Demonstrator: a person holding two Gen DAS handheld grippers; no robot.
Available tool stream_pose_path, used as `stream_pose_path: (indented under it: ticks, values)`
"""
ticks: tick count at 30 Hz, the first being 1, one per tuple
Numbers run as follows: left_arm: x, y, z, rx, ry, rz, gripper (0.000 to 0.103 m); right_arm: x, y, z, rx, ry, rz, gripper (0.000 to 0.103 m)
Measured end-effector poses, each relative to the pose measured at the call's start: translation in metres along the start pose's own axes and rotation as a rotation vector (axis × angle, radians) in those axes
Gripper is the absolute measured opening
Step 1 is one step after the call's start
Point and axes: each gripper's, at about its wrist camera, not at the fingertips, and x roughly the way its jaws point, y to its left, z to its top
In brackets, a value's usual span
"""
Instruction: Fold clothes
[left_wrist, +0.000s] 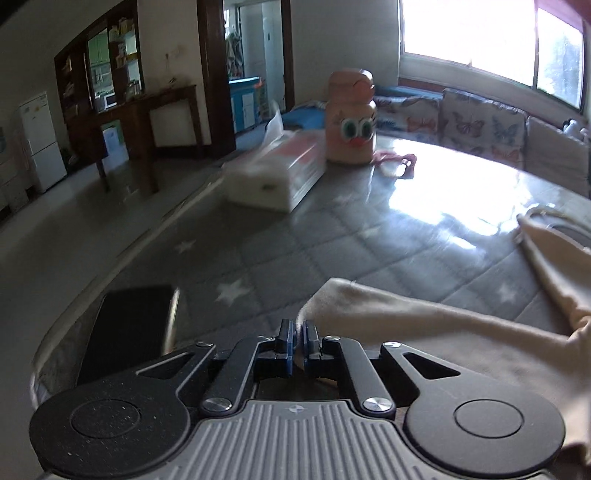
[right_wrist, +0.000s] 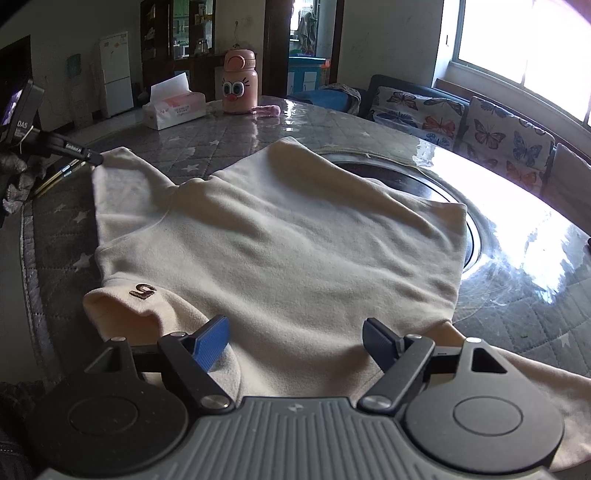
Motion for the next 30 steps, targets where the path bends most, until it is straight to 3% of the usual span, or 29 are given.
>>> stream_pose_path:
  ticks: [4,6,8,13,15,18,20,24,30]
  values:
    - [-0.002,-0.006,0.009,0.030,0.005,0.001,0.013,0.003,-0.008,0.006,0.020,0.020,0.030,0.081]
    - [-0.006,-0.013,0.017,0.049,-0.014,-0.009,0.022,0.005,-0.012,0.010,0.036,0.028,0.047,0.080]
    - [-0.010,-0.021,0.026,0.059,-0.038,-0.035,0.034,0.006,-0.020,0.015,0.047,0.024,0.049,0.080]
    - [-0.009,-0.064,0.049,0.130,-0.067,-0.148,0.046,0.019,-0.058,0.034,0.114,0.002,0.002,0.074]
    - [-0.003,-0.086,0.057,0.167,-0.069,-0.194,0.046,0.025,-0.075,0.041,0.144,-0.008,-0.022,0.073]
    - [0.012,-0.120,0.068,0.221,-0.069,-0.254,0.046,0.035,-0.101,0.053,0.191,-0.024,-0.058,0.061]
    - [0.024,-0.141,0.075,0.242,-0.061,-0.287,0.046,0.041,-0.119,0.061,0.222,-0.034,-0.082,0.059]
    - [0.051,-0.172,0.091,0.237,-0.032,-0.343,0.044,0.066,-0.157,0.069,0.306,-0.036,-0.120,0.047]
    - [0.087,-0.202,0.106,0.232,0.021,-0.372,0.046,0.105,-0.191,0.077,0.352,-0.019,-0.122,0.039]
